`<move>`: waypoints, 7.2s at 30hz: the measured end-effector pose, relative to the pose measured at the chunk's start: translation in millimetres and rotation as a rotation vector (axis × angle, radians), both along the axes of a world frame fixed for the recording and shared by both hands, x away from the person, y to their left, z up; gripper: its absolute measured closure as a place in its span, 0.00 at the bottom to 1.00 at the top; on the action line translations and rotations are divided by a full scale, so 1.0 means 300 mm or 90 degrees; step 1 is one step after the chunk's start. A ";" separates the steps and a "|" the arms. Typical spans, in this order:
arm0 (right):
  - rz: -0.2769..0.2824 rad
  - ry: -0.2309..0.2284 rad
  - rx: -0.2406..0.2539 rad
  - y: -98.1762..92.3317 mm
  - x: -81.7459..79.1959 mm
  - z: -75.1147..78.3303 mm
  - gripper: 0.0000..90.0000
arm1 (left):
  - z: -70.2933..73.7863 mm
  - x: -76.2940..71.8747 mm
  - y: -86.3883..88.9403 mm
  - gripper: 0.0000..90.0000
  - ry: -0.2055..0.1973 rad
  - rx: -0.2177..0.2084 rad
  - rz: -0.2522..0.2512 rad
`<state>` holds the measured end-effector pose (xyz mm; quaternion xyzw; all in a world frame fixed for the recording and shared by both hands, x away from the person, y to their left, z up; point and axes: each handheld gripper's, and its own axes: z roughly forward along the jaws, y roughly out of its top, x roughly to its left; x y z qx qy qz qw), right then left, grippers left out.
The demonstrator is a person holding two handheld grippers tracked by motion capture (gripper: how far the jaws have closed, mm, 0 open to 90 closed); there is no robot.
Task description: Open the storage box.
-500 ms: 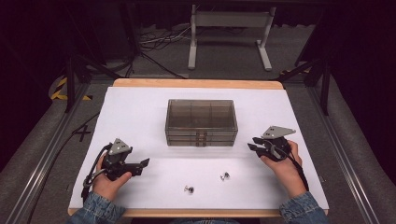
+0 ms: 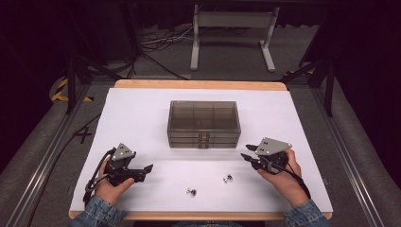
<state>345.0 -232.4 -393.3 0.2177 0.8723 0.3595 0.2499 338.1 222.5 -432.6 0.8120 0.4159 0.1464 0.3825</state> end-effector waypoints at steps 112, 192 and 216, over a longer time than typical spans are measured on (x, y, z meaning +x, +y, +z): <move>0.096 -0.543 -0.472 0.449 -0.037 -0.102 0.77 | -0.016 -0.002 -0.020 0.19 -0.019 0.025 -0.002; 0.154 -0.533 -0.466 0.477 -0.135 -0.106 0.80 | -0.018 0.009 -0.001 0.18 -0.004 0.009 0.005; 0.169 -0.352 -0.212 0.299 -0.174 0.008 0.79 | -0.018 0.009 -0.002 0.18 -0.004 0.011 0.007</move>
